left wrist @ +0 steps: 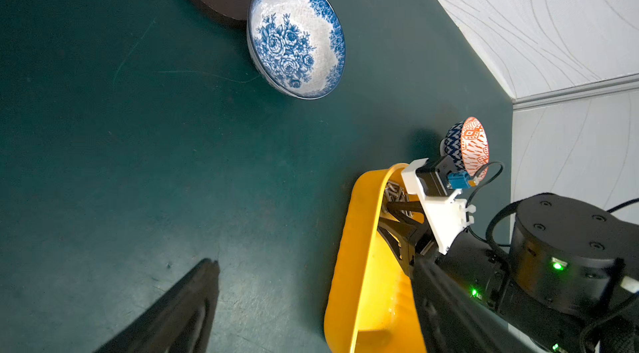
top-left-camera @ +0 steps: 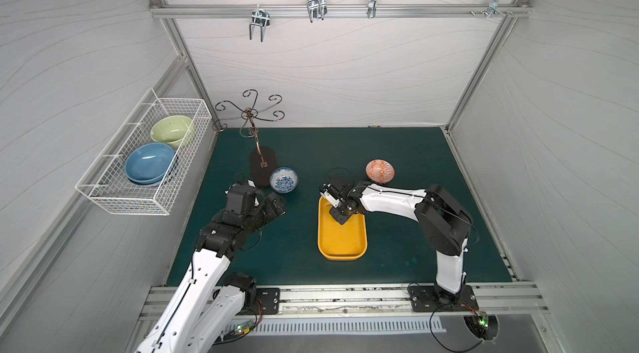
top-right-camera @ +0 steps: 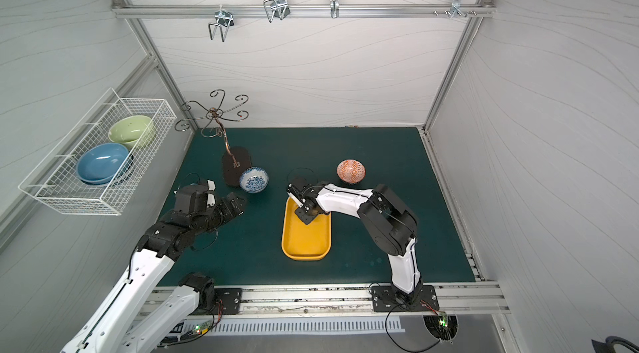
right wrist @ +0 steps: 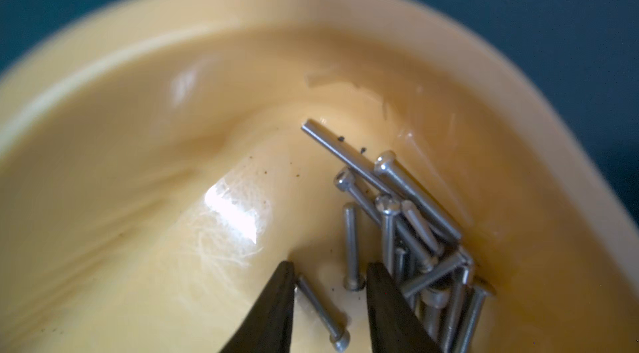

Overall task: Take out the screws from the storage box
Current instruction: Pick up the screw from the storage box.

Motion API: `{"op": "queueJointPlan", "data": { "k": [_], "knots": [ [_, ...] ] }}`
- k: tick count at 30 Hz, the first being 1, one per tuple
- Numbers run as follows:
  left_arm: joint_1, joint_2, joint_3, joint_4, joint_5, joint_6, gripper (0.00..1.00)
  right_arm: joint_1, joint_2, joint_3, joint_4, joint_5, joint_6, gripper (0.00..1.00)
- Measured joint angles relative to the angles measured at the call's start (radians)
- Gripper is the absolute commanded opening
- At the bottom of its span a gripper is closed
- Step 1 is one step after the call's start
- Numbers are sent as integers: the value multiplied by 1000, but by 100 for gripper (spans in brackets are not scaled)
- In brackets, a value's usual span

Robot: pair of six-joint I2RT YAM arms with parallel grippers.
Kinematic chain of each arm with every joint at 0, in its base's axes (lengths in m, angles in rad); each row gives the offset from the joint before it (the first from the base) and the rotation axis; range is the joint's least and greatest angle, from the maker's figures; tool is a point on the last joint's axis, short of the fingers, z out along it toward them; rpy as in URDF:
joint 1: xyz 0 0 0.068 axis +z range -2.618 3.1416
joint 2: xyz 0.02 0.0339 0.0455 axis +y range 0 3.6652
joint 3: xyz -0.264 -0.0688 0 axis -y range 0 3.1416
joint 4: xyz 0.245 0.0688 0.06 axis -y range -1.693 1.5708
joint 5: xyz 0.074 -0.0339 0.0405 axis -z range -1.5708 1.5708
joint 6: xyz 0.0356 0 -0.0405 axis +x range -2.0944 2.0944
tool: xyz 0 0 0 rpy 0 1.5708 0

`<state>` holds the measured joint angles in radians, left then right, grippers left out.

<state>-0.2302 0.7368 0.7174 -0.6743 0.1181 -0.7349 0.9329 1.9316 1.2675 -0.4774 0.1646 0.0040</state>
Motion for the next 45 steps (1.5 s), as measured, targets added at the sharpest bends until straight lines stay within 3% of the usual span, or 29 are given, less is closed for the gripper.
{"op": "queueJointPlan", "data": {
  "k": [24, 39, 45],
  "knots": [
    [0, -5, 0, 0, 5, -1, 91, -54, 73, 97, -14, -103, 26, 11],
    [0, -2, 0, 0, 13, -2, 91, 2, 84, 97, 10, -52, 42, 21],
    [-1, 0, 0, 2, 18, -2, 91, 16, 86, 93, 19, -45, 66, 4]
  ]
}}
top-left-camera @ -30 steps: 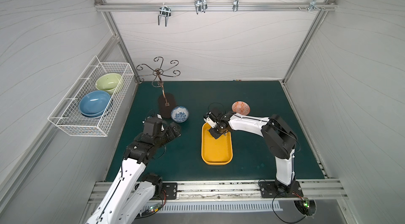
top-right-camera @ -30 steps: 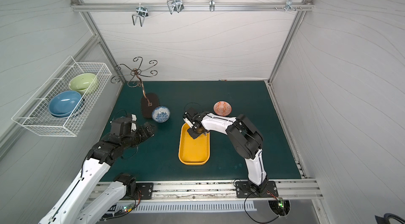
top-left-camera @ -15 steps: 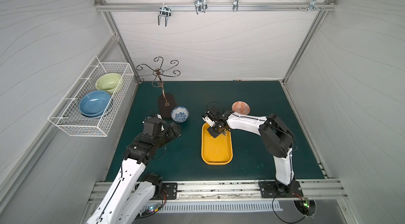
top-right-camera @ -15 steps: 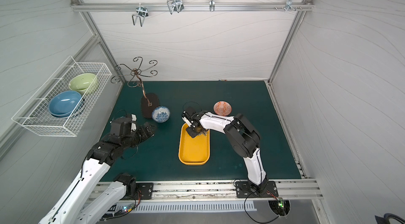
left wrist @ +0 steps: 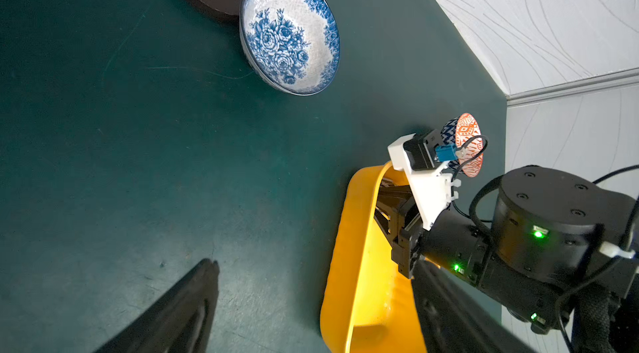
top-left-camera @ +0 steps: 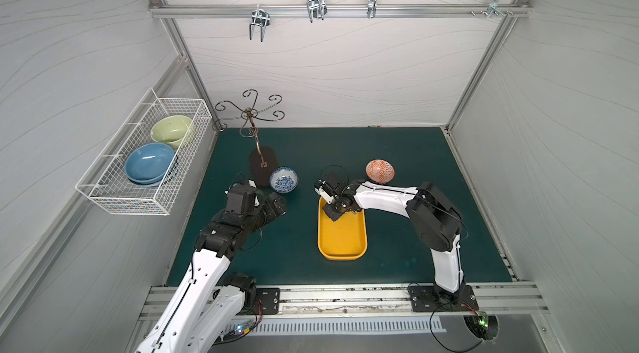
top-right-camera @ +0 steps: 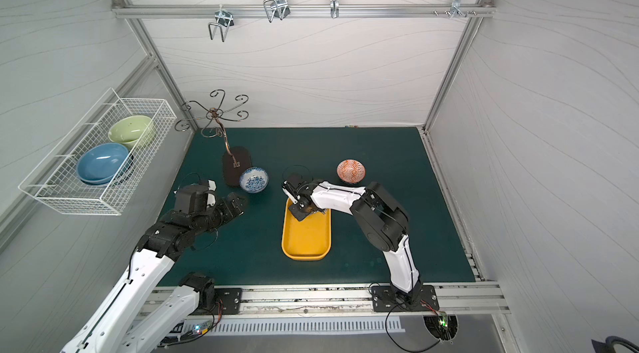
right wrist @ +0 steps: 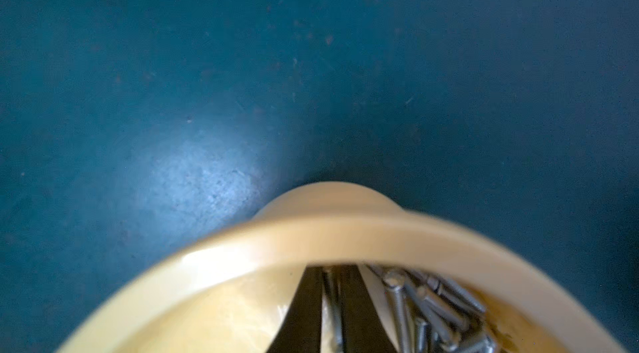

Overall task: Take out the screws from the storage box
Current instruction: Pick up the screw from the storage box.

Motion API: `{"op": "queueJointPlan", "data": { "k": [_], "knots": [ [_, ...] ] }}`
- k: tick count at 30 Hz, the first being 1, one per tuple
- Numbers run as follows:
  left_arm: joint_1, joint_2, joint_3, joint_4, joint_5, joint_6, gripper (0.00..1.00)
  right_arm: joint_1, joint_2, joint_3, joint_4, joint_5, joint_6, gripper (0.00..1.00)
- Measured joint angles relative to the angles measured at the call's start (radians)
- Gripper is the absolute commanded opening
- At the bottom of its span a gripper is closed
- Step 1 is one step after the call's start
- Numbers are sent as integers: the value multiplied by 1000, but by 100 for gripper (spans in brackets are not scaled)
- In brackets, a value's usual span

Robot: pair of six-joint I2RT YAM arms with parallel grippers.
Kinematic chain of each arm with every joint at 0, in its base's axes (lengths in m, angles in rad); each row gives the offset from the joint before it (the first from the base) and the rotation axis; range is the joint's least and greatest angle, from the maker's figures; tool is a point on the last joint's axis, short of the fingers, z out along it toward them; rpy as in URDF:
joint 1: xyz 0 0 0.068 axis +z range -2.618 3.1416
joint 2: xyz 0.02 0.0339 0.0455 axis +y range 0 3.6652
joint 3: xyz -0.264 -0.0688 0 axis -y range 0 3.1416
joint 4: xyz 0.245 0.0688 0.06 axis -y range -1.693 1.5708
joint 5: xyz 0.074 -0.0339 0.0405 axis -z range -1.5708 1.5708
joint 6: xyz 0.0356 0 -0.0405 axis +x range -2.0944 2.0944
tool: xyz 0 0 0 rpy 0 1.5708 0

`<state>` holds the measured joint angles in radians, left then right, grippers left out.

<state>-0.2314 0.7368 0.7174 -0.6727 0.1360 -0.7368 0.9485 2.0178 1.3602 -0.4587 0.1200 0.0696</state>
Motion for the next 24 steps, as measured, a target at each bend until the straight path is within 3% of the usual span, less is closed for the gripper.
{"op": "queueJointPlan", "data": {
  "k": [2, 17, 24],
  "knots": [
    [0, 0, 0, 0, 0, 0, 91, 4, 0, 0, 0, 10, 11, 0],
    [-9, 0, 0, 1, 11, 4, 90, 0, -18, -3, 1, 5, 20, 0],
    [-165, 54, 62, -48, -65, 21, 87, -4, -126, -79, -20, -31, 20, 0]
  ]
}}
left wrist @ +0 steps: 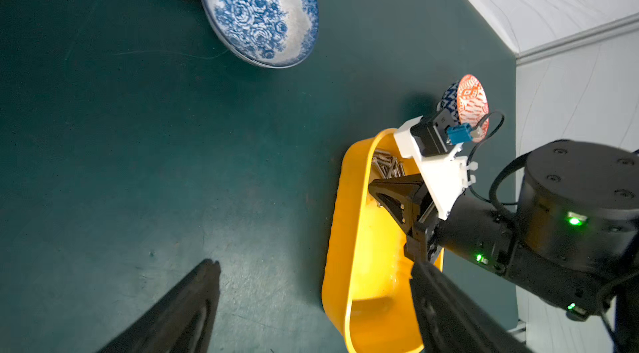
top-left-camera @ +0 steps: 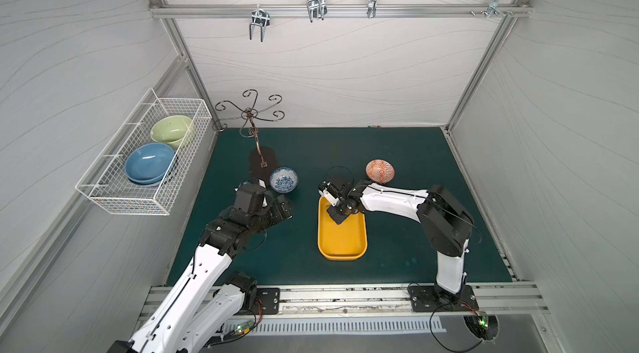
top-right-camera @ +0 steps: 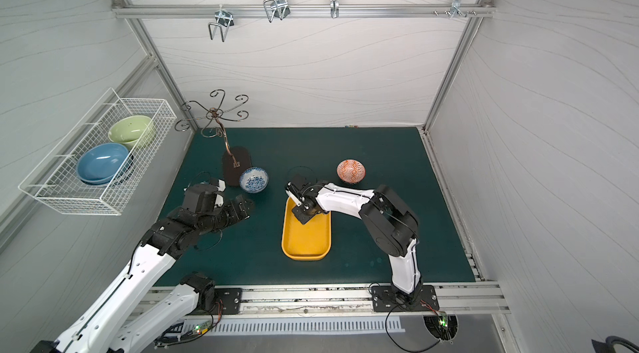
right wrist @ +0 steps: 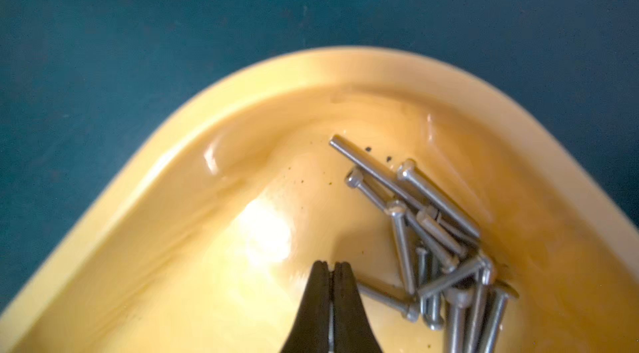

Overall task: Take out the screws from the storage box
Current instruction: Pick up the screw from the storage box, then place the screw at the center of the board.

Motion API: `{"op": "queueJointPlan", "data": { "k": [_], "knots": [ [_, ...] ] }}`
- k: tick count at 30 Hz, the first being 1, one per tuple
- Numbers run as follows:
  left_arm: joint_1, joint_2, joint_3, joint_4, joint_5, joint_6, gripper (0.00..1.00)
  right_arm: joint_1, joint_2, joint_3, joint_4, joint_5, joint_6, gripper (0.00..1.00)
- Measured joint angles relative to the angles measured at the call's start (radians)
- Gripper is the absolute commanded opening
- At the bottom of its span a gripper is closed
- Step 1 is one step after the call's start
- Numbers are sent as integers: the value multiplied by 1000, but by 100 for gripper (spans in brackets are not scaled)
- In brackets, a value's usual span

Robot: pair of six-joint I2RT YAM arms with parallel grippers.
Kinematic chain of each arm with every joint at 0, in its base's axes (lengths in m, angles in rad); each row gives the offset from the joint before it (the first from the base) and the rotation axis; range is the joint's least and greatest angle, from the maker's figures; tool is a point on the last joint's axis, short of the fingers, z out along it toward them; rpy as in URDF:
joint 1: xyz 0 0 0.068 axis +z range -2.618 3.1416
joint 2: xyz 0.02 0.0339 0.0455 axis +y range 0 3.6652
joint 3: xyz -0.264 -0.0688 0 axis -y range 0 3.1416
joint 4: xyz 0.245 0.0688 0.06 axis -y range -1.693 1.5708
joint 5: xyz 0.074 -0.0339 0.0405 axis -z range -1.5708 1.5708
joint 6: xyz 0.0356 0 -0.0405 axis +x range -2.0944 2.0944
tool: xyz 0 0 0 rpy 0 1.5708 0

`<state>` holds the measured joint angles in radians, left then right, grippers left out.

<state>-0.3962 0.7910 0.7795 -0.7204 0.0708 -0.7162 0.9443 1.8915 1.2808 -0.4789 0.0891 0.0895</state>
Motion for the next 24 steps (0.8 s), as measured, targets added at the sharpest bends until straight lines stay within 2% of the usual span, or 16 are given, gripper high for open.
{"op": "queueJointPlan", "data": {
  "k": [3, 10, 18, 24],
  "knots": [
    [-69, 26, 54, -26, -40, 10, 82, -6, -68, -19, 6, -10, 0, 0],
    [-147, 71, 87, -52, -72, 23, 81, -46, -228, -89, 31, -20, 2, 0],
    [-326, 243, 166, -69, -99, 71, 81, -197, -494, -280, 79, -12, 52, 0],
    [-424, 382, 235, -50, -103, 118, 75, -301, -550, -368, 137, 13, 113, 0]
  ]
}}
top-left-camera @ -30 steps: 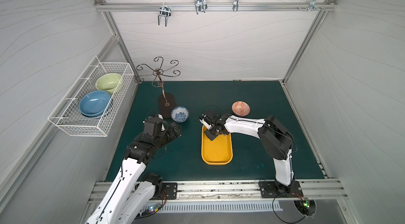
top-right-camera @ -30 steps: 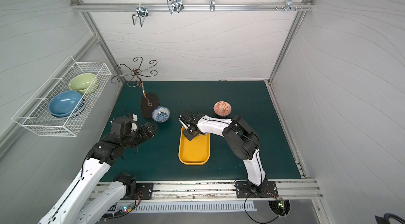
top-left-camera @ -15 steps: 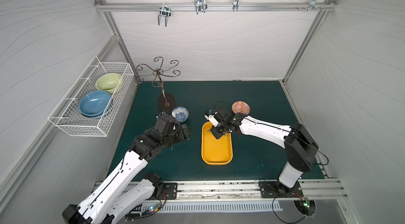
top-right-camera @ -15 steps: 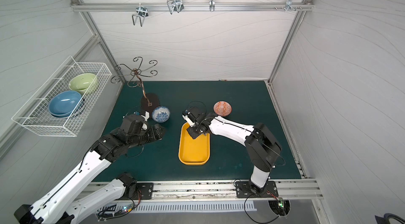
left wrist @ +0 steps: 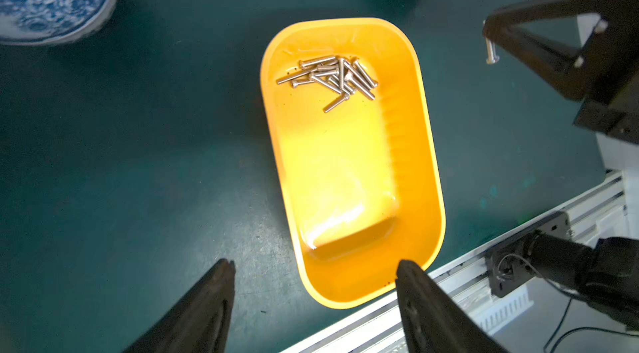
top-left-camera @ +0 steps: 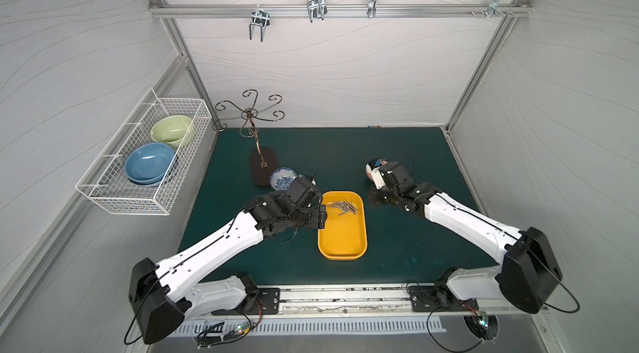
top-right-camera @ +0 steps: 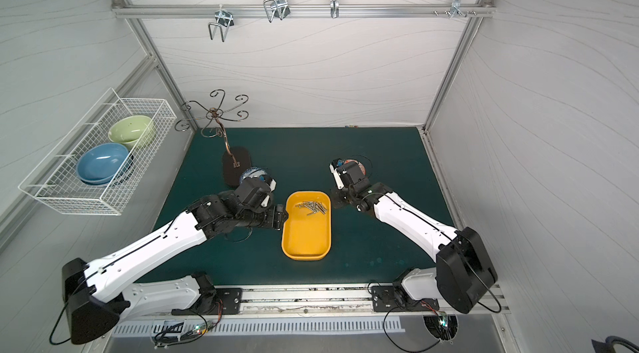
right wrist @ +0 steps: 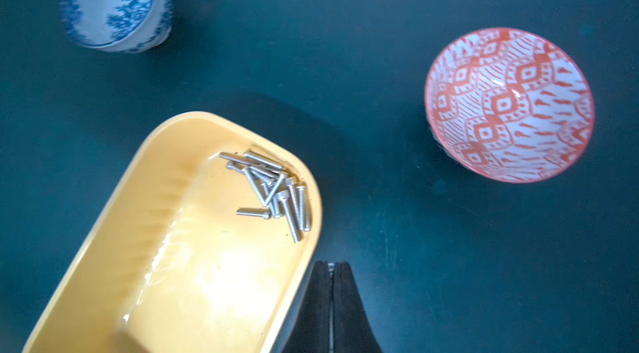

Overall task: Take out the screws from the storage box
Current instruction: Place the screw at the center of the board.

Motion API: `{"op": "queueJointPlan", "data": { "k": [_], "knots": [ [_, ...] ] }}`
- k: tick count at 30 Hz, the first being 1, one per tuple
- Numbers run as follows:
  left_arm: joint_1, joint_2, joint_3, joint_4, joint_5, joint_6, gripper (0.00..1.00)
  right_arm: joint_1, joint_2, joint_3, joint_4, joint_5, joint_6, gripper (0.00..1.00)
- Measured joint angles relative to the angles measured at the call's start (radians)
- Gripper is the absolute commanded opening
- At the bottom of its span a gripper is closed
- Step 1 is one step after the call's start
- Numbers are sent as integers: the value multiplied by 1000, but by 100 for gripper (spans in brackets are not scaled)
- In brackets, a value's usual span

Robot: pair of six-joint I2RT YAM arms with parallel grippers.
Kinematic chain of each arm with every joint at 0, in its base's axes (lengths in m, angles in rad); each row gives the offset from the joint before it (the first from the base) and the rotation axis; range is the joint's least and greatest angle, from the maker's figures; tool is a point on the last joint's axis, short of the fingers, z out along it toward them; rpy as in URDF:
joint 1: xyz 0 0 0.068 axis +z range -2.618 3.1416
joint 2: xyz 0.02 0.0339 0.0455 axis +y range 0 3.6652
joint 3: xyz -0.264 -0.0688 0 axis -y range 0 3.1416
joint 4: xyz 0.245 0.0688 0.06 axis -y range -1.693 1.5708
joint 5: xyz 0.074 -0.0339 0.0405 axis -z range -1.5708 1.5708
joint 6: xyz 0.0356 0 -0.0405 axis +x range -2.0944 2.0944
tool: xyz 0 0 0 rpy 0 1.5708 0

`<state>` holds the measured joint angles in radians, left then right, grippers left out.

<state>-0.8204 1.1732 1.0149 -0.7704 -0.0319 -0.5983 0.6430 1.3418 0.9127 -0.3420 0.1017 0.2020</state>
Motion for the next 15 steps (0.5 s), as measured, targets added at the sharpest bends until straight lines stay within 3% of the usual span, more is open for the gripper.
{"op": "queueJointPlan", "data": {
  "k": [5, 15],
  "knots": [
    [-26, 119, 34, 19, -3, 23, 78, -75, 23, -98, 72, 41, 79, 0],
    [-29, 280, 57, 93, -2, 60, 75, -94, 99, -195, 134, 121, 200, 0]
  ]
}}
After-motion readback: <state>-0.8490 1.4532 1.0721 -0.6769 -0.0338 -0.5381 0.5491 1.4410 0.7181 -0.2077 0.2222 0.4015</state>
